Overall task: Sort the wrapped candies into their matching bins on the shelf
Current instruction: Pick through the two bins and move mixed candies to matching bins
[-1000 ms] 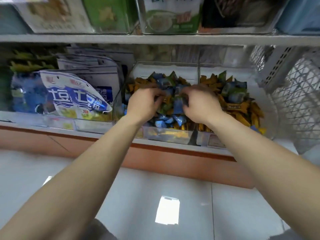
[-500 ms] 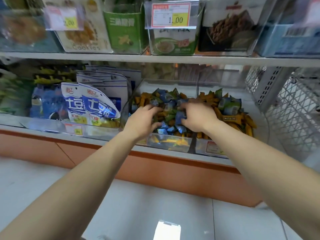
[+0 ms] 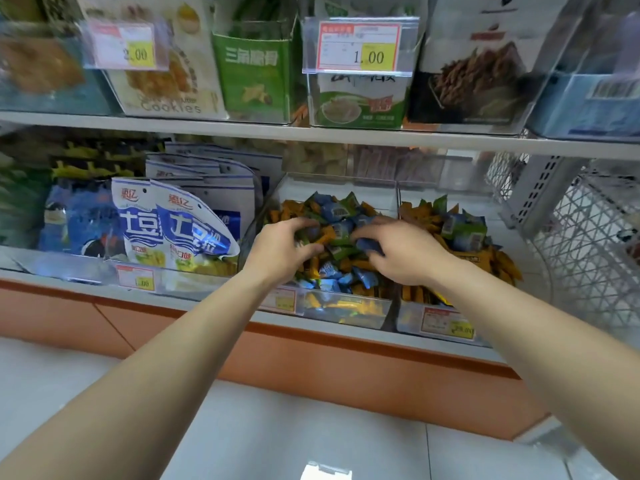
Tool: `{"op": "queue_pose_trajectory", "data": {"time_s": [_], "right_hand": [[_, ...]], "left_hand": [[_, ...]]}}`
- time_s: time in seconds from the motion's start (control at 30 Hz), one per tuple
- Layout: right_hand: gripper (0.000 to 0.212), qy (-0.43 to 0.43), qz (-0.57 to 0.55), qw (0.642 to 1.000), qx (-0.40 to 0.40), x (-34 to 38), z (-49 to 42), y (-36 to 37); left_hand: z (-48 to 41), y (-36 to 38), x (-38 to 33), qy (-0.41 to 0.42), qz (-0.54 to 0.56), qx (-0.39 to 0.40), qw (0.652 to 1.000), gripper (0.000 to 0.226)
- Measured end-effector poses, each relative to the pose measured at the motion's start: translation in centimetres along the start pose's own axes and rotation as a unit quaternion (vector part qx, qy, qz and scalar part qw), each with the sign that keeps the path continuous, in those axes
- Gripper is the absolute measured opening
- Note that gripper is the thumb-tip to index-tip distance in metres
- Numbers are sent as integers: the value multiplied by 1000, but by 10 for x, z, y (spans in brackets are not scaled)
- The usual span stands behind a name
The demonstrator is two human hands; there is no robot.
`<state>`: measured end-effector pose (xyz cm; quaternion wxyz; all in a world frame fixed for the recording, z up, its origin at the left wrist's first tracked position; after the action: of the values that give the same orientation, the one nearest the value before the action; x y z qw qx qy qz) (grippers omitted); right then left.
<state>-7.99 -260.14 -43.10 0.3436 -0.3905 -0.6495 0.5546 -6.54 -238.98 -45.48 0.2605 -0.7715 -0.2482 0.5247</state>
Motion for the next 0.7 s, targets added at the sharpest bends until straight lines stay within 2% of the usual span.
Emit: {"op": "queue_pose_trajectory", "data": {"time_s": [0.03, 0.1, 0.2, 0.3, 0.37, 0.43, 0.53, 0.63, 0.7], "right_hand": [[43, -13, -17, 1000, -5, 1, 4, -1], [44, -44, 10, 998, 47, 4, 10, 4], [38, -55, 77, 987, 133, 4, 8, 7], [53, -61, 106, 980, 156, 5, -5, 5], [59, -56, 134, 980, 138, 8, -10, 9], [52, -50, 143, 984, 98, 10, -11, 14], [39, -39, 113, 992, 40, 7, -8, 14], [31, -31, 67, 997, -5, 4, -4, 11], [31, -9, -12, 999, -41, 2, 1, 5]], "left_hand": [[0, 0, 0, -2, 5, 2, 1000, 52], [0, -2, -1, 3, 13, -1, 1000, 50], [2, -4, -13, 41, 1, -19, 999, 21], [10, 6, -33, 92, -49, 24, 994, 10], [17, 17, -38, 83, -92, 88, 988, 3], [21, 22, -35, 59, -124, 142, 980, 15], [18, 19, -30, 46, -99, 194, 975, 20], [15, 17, -31, 50, -93, 207, 973, 8], [15, 18, -31, 59, -106, 200, 972, 6]]}}
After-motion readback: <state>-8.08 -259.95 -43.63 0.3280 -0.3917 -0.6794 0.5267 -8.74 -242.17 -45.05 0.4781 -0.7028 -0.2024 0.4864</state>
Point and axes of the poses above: each hand's wrist, its own z-axis away from the middle knuckle, its own y-axis out of the palm, x = y × z, the point moved 4 cm from there along -z, towards the middle knuckle, and after that the axes turned 7 degrees about z, right-handed, at the moved point
